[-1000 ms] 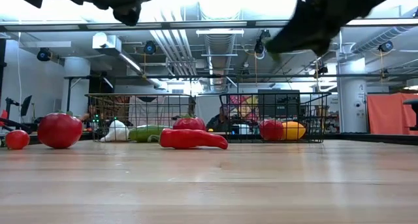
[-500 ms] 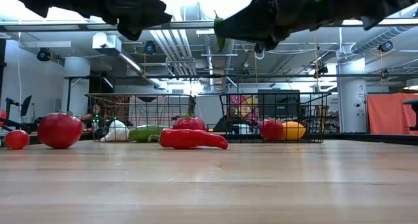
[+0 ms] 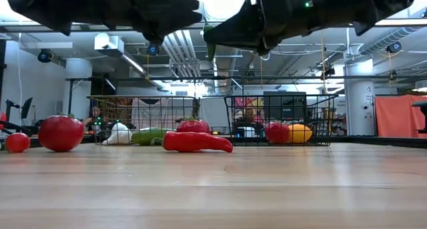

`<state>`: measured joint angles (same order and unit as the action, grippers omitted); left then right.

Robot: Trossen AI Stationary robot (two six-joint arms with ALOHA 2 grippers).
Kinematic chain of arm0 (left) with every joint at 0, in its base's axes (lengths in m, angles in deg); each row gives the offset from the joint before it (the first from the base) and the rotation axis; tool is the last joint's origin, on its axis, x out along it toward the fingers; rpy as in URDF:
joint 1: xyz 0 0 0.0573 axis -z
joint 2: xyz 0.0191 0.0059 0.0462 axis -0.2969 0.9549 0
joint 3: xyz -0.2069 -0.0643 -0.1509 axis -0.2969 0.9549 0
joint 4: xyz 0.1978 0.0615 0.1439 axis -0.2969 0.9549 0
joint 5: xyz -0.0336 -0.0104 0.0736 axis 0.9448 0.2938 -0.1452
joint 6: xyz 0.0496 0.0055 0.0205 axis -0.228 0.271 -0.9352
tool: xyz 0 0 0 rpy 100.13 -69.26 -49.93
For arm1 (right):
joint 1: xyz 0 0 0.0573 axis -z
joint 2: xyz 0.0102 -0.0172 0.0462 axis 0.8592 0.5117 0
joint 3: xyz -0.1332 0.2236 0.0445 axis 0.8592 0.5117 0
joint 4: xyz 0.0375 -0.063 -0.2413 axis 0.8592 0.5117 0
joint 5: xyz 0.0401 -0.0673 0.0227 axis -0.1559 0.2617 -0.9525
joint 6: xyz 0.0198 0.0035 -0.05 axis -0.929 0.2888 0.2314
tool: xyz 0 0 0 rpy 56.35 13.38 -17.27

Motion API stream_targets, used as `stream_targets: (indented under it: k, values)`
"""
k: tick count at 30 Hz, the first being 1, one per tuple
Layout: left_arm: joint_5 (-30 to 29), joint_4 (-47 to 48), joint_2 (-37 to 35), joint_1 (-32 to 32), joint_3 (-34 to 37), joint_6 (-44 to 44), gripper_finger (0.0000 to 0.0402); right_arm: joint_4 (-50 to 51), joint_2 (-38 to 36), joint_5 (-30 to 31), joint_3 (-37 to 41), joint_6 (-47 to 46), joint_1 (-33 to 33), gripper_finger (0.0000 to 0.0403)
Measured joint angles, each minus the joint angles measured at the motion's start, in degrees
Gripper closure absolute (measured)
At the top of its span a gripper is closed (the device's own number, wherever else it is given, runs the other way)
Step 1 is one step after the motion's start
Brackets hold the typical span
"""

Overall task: Sort produce into baskets
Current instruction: Put the green chili pepper into the left wire basket

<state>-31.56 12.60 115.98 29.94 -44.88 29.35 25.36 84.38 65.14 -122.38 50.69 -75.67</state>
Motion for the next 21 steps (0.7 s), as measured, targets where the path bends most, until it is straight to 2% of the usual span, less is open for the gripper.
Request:
stream_targets:
  k: [5,9,16,21]
  values:
    - [5.0,-4.9,3.2,-0.9,0.0,0.1,0.0219,0.2,-0.2,-0.4,-0.3,0.4,0.0,0.0369]
    - [5.8,-6.6,5.4,-1.4,0.0,0.8,0.0227,0.2,-0.2,-0.6,-0.3,0.5,0.2,0.0369]
    - [5.6,-9.7,8.2,-2.2,0.0,1.6,0.0259,0.2,-0.2,-0.6,-0.3,0.2,0.6,0.0369]
    - [5.7,-10.4,8.7,-2.6,0.0,1.6,0.0299,0.3,-0.2,-0.6,-0.3,0.2,0.6,0.0369]
